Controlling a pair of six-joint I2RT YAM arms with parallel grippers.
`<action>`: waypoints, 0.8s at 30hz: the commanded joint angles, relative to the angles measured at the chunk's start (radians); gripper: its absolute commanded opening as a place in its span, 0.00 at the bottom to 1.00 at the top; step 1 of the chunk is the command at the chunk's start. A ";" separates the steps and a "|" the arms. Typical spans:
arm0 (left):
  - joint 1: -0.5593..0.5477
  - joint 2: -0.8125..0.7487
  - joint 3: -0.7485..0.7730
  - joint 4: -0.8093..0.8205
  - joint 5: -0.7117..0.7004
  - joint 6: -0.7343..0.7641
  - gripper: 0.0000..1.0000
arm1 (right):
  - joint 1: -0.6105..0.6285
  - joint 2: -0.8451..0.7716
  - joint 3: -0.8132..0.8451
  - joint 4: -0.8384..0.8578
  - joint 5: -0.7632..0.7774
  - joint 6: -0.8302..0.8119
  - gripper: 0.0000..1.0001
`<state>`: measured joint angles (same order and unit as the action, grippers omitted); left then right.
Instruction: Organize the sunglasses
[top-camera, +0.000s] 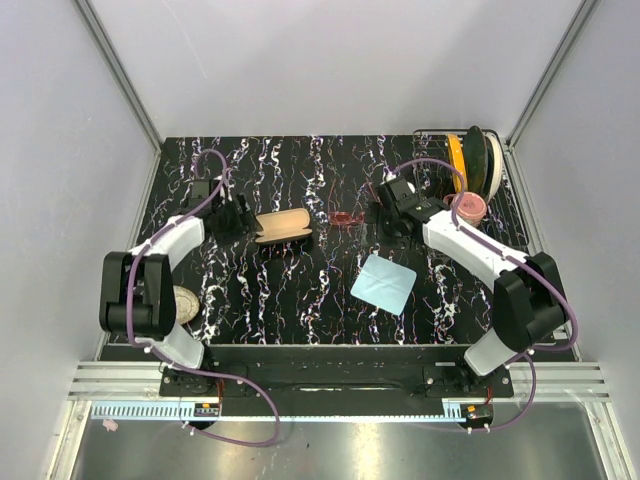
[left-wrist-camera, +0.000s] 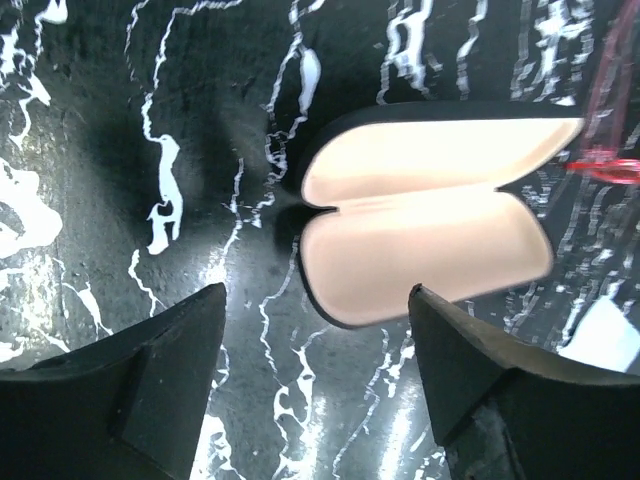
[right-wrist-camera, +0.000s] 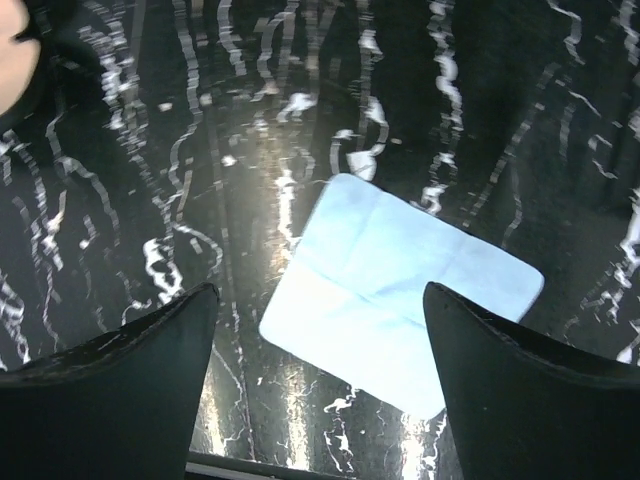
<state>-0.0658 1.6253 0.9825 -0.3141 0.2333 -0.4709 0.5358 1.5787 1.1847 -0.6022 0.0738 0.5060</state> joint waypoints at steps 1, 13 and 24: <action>-0.025 -0.143 0.030 0.020 -0.026 0.017 0.80 | -0.043 0.012 -0.025 -0.085 0.136 0.124 0.81; -0.379 -0.101 0.102 0.196 0.116 0.031 0.84 | -0.080 -0.028 -0.175 -0.098 0.322 0.203 0.59; -0.594 0.205 0.281 0.263 0.006 0.081 0.71 | -0.079 -0.094 -0.295 0.048 0.397 0.135 0.43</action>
<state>-0.6483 1.7840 1.1934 -0.1349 0.2905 -0.4103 0.4580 1.5246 0.8986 -0.6361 0.4091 0.6697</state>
